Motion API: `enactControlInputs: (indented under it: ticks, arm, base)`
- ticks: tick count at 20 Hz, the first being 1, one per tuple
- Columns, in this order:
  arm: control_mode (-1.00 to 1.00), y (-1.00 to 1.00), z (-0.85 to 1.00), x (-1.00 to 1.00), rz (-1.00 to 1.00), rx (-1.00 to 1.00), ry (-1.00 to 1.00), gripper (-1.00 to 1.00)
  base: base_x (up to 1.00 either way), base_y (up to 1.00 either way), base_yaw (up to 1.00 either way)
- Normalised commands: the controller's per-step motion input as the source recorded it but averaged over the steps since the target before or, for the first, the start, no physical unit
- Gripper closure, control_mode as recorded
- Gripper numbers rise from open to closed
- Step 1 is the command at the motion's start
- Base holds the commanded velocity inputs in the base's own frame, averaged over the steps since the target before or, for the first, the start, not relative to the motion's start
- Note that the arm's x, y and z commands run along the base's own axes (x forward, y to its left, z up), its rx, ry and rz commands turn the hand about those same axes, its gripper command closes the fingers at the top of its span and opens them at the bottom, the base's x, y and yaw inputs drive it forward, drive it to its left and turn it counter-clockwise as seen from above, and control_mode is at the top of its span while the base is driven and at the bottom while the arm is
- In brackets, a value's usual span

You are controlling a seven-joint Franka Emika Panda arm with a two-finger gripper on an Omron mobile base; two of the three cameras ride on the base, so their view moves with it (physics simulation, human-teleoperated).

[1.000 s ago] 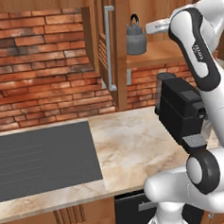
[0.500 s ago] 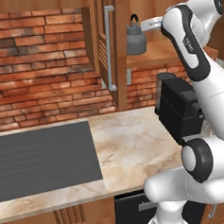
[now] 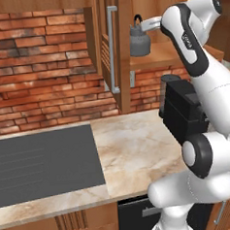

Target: Open the cabinet, pick the kettle from the cabinet, and place it in the sink.

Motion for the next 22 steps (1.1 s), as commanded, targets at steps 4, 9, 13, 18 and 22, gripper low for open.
enactControlInputs:
  ticks: [4,9,13,18,22]
  arm:
    - [-1.0,0.0,-0.1,0.21,-0.01,0.0,0.0,-1.0]
    - [-1.0,-0.02,-0.02,0.24,-0.02,0.0,0.0,-1.0]
    - [-1.0,-0.03,0.0,0.21,-0.02,0.0,0.0,-1.0]
    - [-1.0,-0.08,0.0,0.2,-0.02,0.0,0.0,-1.0]
    - [-1.0,-0.14,0.0,0.14,-0.02,0.0,0.0,-1.0]
  base:
    - [0.0,0.0,0.0]
    - [0.0,0.0,0.0]
    - [0.0,0.0,0.0]
    - [0.0,0.0,0.0]
    - [0.0,0.0,0.0]
